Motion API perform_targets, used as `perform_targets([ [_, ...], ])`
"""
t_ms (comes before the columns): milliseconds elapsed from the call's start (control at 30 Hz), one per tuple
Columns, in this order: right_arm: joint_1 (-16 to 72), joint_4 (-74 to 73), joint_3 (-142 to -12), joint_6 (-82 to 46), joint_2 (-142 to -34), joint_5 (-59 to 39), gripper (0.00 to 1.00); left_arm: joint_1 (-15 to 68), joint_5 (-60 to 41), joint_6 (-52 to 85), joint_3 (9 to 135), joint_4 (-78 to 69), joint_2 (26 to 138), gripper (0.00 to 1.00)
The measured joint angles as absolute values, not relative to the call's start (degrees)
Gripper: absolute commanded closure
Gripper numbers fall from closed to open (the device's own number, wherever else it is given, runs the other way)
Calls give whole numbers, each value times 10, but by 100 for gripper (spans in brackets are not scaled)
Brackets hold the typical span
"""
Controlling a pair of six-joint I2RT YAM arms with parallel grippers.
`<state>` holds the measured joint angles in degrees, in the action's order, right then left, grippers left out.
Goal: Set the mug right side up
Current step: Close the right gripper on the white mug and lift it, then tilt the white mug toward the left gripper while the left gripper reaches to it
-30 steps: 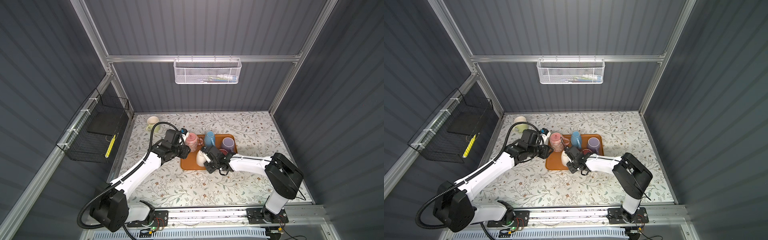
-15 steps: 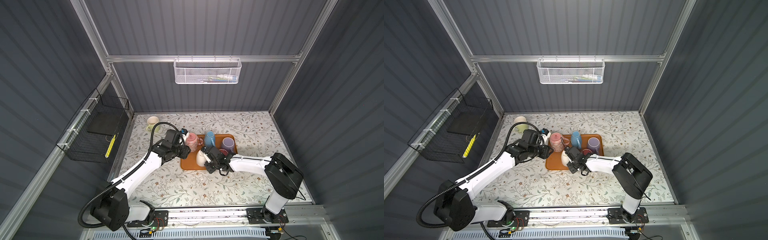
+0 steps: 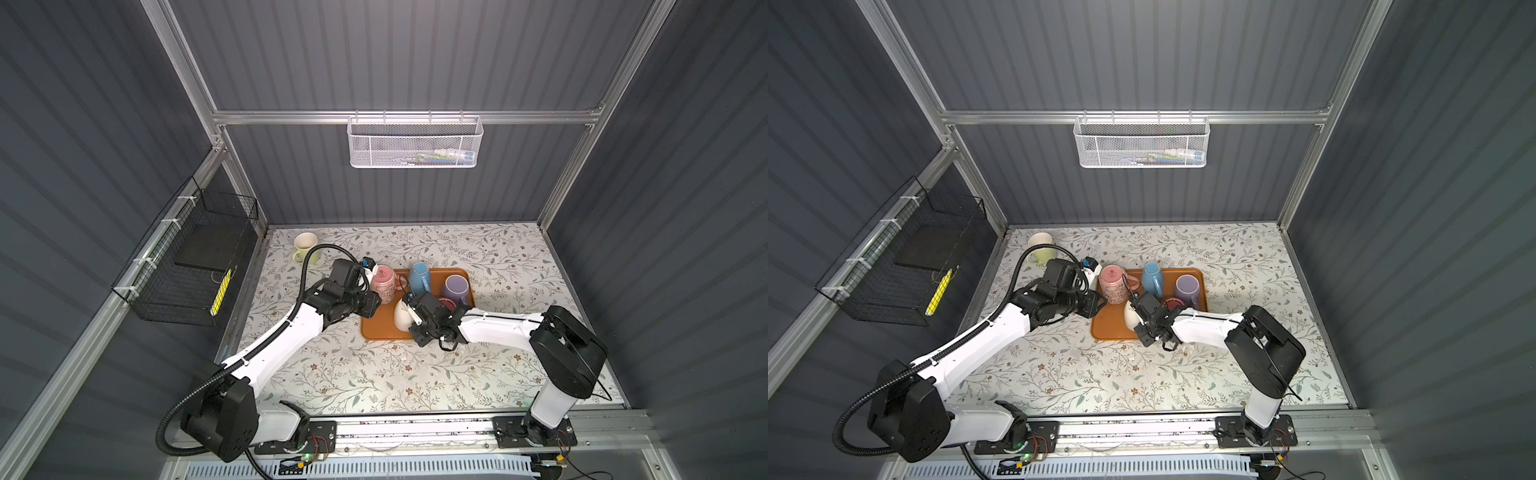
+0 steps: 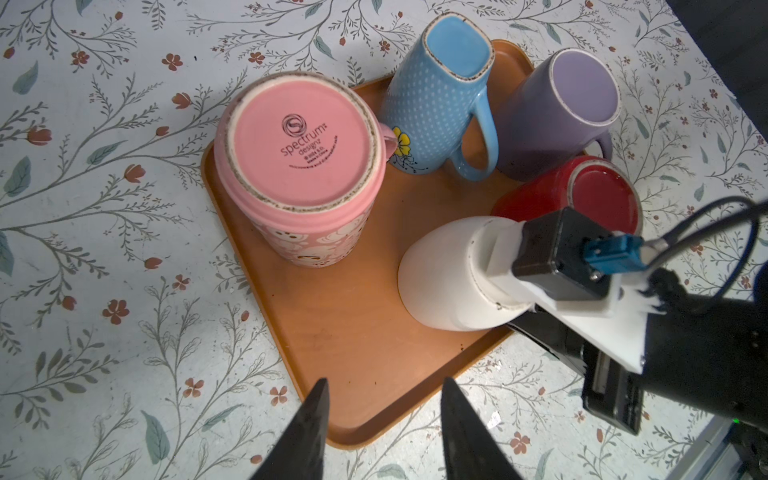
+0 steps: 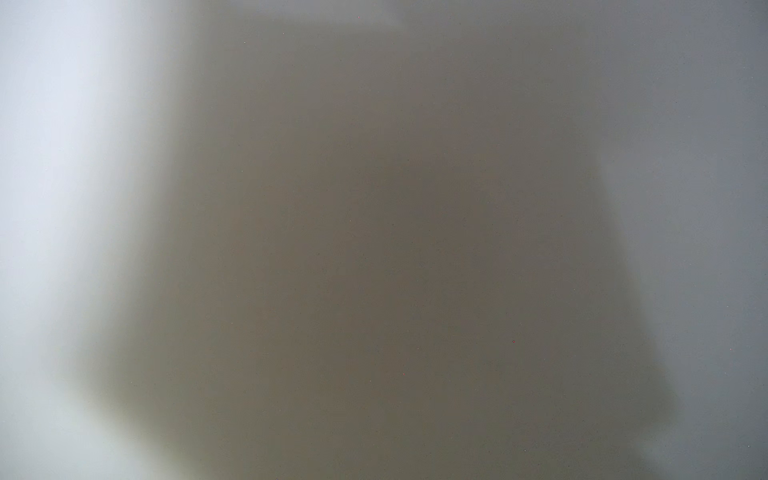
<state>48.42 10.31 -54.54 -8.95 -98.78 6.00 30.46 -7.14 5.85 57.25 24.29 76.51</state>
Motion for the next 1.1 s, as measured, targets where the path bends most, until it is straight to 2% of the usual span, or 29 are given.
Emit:
perform_targets([
  [167, 484, 107, -541, -90, -982, 60, 95, 305, -71, 58, 573, 243, 765, 56],
  [800, 467, 117, -540, -90, -923, 52, 97, 305, -70, 58, 573, 244, 761, 56],
  [1100, 437, 95, -521, -102, -867, 11, 98, 304, -85, 65, 573, 235, 728, 54],
])
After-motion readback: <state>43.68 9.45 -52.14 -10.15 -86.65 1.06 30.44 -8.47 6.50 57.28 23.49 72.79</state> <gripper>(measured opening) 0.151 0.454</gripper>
